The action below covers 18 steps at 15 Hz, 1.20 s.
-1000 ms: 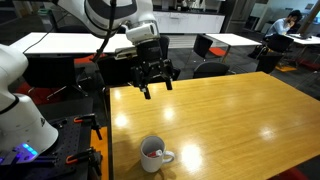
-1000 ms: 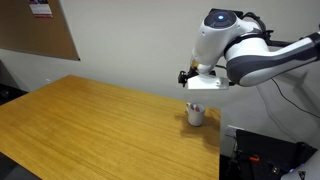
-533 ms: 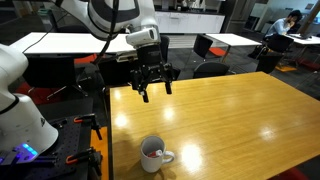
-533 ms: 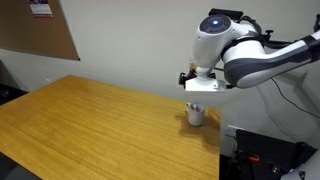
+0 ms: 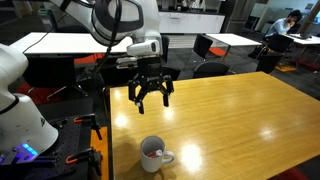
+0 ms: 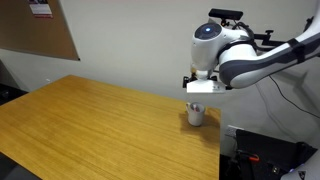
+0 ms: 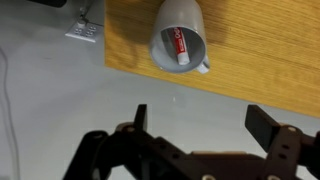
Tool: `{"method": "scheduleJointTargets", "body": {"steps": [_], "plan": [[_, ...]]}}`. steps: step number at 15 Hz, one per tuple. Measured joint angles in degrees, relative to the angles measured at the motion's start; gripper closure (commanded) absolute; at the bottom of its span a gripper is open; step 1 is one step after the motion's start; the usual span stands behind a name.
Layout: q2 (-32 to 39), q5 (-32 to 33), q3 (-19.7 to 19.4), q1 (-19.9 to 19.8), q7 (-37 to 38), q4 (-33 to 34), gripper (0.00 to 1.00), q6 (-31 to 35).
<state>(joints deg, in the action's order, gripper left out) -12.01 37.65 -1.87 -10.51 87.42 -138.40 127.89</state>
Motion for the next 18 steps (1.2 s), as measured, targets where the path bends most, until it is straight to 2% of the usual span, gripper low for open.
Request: {"method": "scheduleJointTargets", "body": {"steps": [3,5,6,7,9,13,18], "plan": [[1.3,-2.4,-0.9,0.0,-2.8,0.0,0.19,0.0],[2.0,-4.0,-1.6,0.0,-5.0,0.0,0.21,0.1],[2.2,-4.6,-1.9,0.0,-6.0,0.0,0.28,0.2],[2.4,-5.3,-2.3,0.0,-7.2,0.0,0.26,0.4],[2.6,-6.8,-3.1,0.0,-9.8,0.0,0.32,1.1],[3.0,-10.6,-4.8,-0.2,-15.6,-0.1,0.37,3.7],[4.1,-14.7,-5.8,-0.5,-20.5,-0.4,0.34,6.0]]}}
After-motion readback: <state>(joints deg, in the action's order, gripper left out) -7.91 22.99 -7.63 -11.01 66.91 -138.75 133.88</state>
